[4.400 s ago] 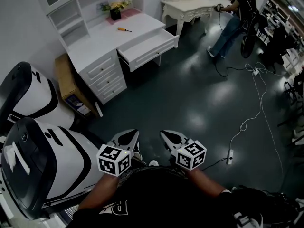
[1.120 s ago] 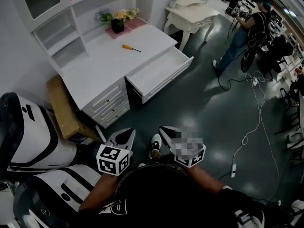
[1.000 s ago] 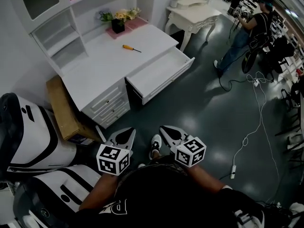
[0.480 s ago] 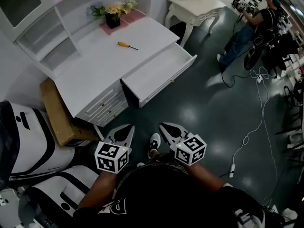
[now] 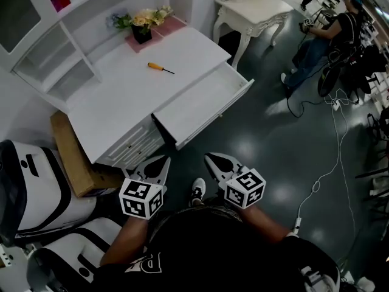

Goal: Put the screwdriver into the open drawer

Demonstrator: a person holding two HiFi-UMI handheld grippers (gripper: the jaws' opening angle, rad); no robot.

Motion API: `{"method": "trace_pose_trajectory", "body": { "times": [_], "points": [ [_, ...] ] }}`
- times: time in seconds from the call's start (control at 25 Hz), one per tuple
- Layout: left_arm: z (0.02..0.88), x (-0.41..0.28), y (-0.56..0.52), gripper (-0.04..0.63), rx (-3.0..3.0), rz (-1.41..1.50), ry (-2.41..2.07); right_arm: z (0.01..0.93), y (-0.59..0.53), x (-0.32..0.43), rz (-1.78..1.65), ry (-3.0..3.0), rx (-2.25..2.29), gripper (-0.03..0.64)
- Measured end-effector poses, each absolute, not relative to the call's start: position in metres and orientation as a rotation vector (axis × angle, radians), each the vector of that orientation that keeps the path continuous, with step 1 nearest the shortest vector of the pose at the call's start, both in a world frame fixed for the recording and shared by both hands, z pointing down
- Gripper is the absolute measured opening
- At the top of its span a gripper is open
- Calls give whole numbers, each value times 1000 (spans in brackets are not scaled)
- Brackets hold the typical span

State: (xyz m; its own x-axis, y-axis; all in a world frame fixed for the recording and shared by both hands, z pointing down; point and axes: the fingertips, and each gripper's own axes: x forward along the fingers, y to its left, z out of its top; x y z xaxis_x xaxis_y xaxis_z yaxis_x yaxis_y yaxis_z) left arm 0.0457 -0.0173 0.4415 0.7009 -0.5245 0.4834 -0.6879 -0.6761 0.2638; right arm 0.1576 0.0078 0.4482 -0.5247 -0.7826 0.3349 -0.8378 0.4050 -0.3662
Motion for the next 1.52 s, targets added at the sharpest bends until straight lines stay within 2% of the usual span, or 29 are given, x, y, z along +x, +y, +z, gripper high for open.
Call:
{"method": "trace_pose_trajectory", "body": {
  "times": [0.72, 1.52],
  "points": [
    [433, 100, -69, 15, 2481, 533, -989, 444, -49, 197, 761, -2621, 1379, 9],
    [438, 70, -145, 15, 2495, 558, -951, 439, -120, 174, 704, -2579, 1434, 9]
  ]
}}
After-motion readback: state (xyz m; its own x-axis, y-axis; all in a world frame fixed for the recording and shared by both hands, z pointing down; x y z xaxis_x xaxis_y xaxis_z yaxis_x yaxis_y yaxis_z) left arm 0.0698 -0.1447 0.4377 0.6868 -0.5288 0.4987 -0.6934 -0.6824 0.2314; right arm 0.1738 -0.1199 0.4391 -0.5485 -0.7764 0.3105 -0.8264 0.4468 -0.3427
